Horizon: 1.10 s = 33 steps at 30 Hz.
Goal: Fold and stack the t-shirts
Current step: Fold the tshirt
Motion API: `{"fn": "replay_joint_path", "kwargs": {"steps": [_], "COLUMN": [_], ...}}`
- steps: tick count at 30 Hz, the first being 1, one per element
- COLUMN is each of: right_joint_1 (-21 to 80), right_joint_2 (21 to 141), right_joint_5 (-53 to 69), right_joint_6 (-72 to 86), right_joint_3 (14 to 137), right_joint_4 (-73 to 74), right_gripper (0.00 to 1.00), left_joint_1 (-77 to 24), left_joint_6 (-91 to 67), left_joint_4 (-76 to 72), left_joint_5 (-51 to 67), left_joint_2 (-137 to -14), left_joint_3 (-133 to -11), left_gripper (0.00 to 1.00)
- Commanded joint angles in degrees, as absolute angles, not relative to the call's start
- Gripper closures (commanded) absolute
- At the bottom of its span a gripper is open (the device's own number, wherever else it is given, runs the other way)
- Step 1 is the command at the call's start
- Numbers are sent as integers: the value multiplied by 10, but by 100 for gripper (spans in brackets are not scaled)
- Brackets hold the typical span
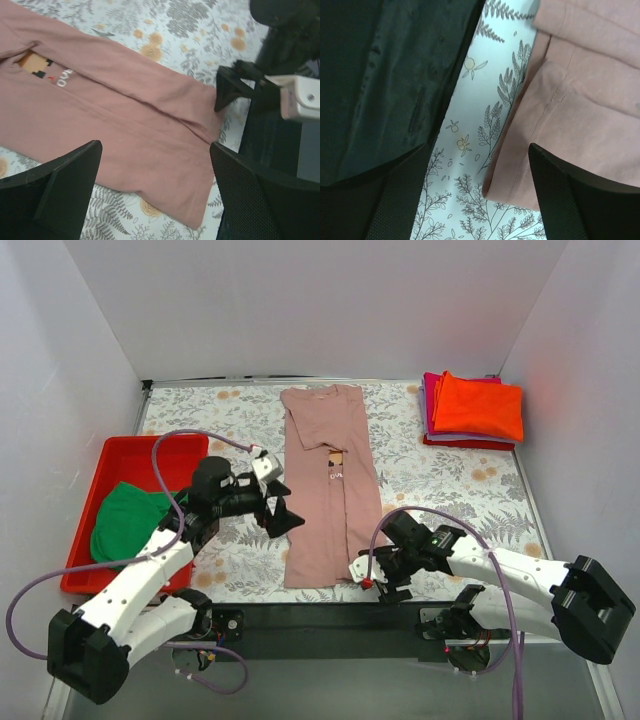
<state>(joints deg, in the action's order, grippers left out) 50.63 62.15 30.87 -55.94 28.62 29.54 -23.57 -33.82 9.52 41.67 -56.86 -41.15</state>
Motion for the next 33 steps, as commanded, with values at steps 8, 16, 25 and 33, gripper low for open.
{"fn": "replay_joint_path", "kwargs": {"steps": [8,16,25,33], "right_joint_1": [522,522,521,519], "right_joint_2": [627,640,636,619], "right_joint_5": [194,143,147,158], "right_joint_6": [-512,-508,-502,-497], "right_joint_3": [254,244,253,260], "right_joint_4": [173,161,183,200], "right_gripper": [29,35,74,82], "left_joint_1": [-394,-514,-637,-640], "left_joint_6": [-111,-105,-129,-119], "left_joint_4": [229,235,166,93], "left_joint_5": [309,222,150,67], "left_joint_2": [-533,-564,-652,-713], "left_joint_3": [-367,-330,-291,-275], "left_gripper": [13,13,15,22]}}
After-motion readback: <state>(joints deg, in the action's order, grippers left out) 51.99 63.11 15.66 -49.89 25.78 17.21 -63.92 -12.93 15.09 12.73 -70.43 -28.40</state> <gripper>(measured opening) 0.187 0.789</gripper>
